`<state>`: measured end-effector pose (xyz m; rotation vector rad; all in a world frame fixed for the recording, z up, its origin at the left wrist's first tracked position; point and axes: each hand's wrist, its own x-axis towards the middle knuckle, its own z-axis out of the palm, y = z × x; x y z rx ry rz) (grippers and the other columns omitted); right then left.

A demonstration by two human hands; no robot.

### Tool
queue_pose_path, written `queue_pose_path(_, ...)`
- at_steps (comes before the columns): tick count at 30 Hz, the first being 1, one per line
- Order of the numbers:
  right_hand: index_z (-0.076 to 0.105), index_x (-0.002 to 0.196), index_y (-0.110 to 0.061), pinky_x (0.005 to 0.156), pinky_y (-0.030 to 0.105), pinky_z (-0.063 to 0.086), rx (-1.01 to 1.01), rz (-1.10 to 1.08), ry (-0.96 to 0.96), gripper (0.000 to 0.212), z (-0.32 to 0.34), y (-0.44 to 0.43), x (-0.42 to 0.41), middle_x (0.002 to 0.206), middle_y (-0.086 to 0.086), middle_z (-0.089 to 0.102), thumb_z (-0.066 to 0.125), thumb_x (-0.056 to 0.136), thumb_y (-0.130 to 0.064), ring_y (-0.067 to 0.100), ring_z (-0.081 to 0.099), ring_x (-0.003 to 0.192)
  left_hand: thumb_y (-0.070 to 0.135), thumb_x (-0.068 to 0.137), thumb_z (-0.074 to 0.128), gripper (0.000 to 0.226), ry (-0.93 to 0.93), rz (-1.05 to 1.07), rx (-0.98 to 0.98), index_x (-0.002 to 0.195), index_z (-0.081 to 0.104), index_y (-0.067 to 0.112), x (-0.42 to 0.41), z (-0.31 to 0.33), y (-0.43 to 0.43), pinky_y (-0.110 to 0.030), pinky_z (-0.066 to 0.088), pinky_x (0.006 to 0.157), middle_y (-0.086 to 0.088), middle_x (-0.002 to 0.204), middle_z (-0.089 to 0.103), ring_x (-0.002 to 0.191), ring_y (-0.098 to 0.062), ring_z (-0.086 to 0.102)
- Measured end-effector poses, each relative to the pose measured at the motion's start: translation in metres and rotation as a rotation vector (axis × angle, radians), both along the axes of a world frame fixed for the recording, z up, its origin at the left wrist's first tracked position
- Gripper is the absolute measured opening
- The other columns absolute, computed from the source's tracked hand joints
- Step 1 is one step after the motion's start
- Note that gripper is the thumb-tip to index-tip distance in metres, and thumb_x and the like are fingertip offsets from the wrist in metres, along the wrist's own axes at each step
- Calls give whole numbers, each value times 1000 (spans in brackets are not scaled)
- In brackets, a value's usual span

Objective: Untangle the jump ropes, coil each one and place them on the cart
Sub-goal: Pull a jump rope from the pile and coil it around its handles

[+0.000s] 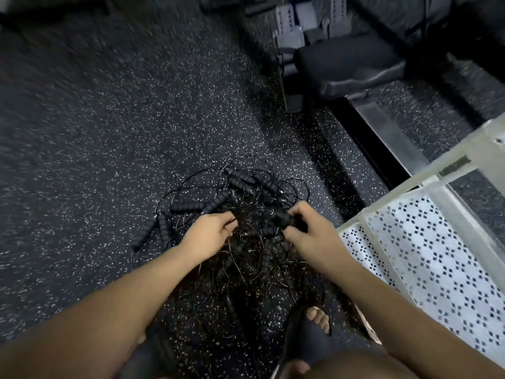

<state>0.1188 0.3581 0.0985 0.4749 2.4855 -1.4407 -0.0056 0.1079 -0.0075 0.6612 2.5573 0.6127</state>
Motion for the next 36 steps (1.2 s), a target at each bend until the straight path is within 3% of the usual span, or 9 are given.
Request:
queue_pose_path(3,59,98,-29,57,29,46,-29,-23,63,14,46,-7,-9,84,-4,67,66,98,-16,4,55,61,33,112,55,16,-15,44,-8,103,68,29,-8,44,-14,-17,40,59,17,88,75,64,12,61)
queue_pose_path(10,64,94,-23,77,41,38,-179,-112,159,14,156,-31,-27,100,15,73,70,83,-28,20,59,82,33,107,64,14,-29,161,40,98,73,37,-10,147,-50,-18,40,49,24,83,75,48,-1,52)
queue_pose_path(13,62,95,-15,79,43,42,-255,-158,189,24,186,-49,-33,101,17,75,64,74,-26,21,60,83,34,109,60,22,-50,231,120,94,74,38,-3,189,-59,-30,53,64,33,87,75,59,-10,63)
queue_pose_path(17,61,93,-15,77,41,45,-440,-187,156,18,210,-82,-41,80,6,68,63,76,-19,21,59,79,29,113,54,20,-87,361,335,105,72,33,9,244,-62,-35,58,78,19,91,81,83,-10,76)
queue_pose_path(22,72,95,-13,79,38,49,-339,-22,71,16,213,-125,-54,76,-3,69,75,81,-9,19,60,76,24,112,54,19,-60,512,612,107,72,26,27,303,-60,-28,59,69,6,89,82,77,-11,74)
queue_pose_path(25,75,102,-19,76,38,53,-277,22,62,17,204,-143,-58,85,-1,74,77,88,-9,19,64,78,23,112,55,18,-23,558,724,108,72,20,31,322,-60,-30,60,70,1,89,82,80,-17,78)
queue_pose_path(29,77,103,-19,87,44,59,-226,80,54,14,187,-151,-59,96,7,82,79,89,-19,28,76,89,25,111,57,16,-30,597,769,111,73,19,22,323,-64,-38,63,79,1,92,83,86,-24,80)
queue_pose_path(33,75,97,-12,71,41,57,-159,118,66,12,185,-151,-65,84,11,81,79,89,-19,31,75,73,32,112,56,20,-111,604,843,120,71,22,7,313,-68,-35,60,81,2,101,84,97,-20,80)
queue_pose_path(36,76,109,-11,61,33,52,-319,117,89,12,200,-148,-69,86,18,80,74,97,-11,27,68,62,48,115,42,41,-268,658,942,129,69,20,2,308,-63,-35,58,87,-1,111,83,104,-20,79)
